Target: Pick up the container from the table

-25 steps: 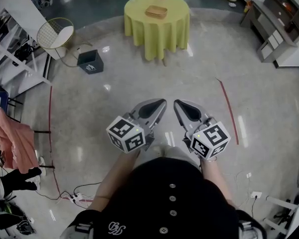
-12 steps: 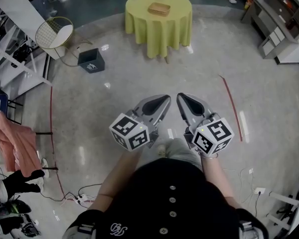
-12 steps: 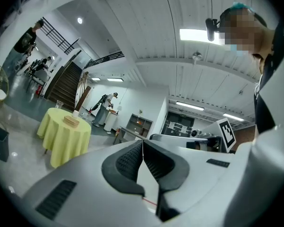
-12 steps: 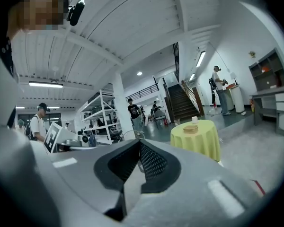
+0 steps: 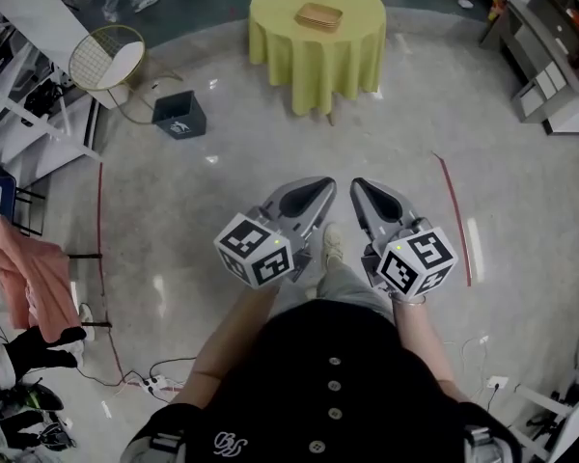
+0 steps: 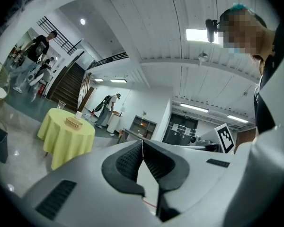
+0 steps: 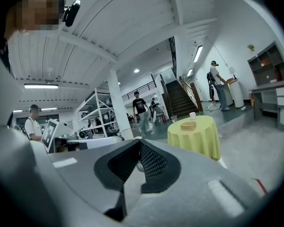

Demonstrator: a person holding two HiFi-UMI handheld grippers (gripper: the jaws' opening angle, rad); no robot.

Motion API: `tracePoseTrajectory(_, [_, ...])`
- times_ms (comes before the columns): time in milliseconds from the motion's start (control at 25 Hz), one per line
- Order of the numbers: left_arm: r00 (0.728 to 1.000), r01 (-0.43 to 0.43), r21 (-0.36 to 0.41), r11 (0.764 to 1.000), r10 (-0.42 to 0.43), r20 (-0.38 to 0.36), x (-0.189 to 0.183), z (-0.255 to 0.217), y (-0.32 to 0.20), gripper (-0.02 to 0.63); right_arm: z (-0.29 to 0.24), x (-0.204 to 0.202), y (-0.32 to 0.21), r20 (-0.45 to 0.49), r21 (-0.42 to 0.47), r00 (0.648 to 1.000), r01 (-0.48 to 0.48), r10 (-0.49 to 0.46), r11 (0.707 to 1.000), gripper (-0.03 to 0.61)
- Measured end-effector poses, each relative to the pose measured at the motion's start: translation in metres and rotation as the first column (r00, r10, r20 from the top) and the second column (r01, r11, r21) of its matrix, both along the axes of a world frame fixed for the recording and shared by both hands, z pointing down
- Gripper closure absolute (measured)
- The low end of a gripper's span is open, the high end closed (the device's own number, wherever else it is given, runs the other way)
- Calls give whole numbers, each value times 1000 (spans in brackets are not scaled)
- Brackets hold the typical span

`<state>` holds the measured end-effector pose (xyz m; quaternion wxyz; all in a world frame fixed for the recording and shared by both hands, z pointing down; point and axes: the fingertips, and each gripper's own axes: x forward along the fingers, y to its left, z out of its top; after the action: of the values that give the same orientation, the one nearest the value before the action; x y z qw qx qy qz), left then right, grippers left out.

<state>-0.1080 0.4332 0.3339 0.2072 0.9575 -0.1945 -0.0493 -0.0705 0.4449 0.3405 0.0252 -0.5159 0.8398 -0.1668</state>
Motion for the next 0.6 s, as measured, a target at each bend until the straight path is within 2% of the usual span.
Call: tracePoseTrajectory(600, [997,69,-11,998,-70,-24,76,-8,-154,600,-13,71,-159,-15,11,998,67,-67,998,575])
